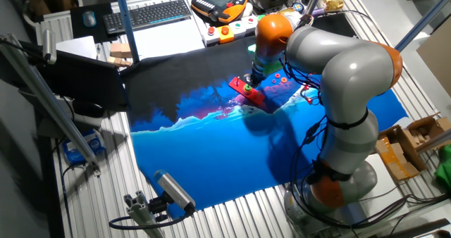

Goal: Take out one Hanoi block and throw it aside

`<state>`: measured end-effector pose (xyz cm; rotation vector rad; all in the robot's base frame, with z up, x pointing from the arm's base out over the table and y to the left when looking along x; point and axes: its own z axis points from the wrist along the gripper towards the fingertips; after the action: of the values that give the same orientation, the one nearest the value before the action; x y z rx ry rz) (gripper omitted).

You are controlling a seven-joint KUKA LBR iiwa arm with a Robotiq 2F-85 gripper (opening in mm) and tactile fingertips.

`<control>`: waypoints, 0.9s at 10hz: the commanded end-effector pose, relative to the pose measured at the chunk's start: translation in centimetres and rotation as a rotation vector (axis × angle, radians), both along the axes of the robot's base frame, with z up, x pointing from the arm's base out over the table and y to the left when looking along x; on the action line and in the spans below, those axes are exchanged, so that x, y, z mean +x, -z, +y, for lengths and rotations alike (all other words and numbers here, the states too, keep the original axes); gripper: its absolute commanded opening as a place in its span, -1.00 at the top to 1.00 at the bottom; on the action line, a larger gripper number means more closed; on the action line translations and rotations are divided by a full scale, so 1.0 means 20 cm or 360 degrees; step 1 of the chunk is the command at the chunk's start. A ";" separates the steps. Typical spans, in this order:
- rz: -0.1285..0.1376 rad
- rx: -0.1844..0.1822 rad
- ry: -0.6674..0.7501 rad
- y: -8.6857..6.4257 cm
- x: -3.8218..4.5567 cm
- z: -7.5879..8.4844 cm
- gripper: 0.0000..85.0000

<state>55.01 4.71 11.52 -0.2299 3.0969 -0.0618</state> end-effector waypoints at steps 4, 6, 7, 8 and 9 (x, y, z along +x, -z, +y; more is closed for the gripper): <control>-0.0005 -0.0056 -0.0018 0.00 0.000 0.00 0.98; 0.0000 -0.0059 -0.0017 0.00 0.000 0.00 0.98; 0.0000 -0.0046 -0.0013 0.00 0.000 0.00 0.98; -0.0008 -0.0058 0.0004 0.00 0.000 0.01 0.98; -0.0012 -0.0057 0.0021 0.00 0.001 0.02 0.98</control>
<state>55.02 5.15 11.63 -0.2046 3.0921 -0.1250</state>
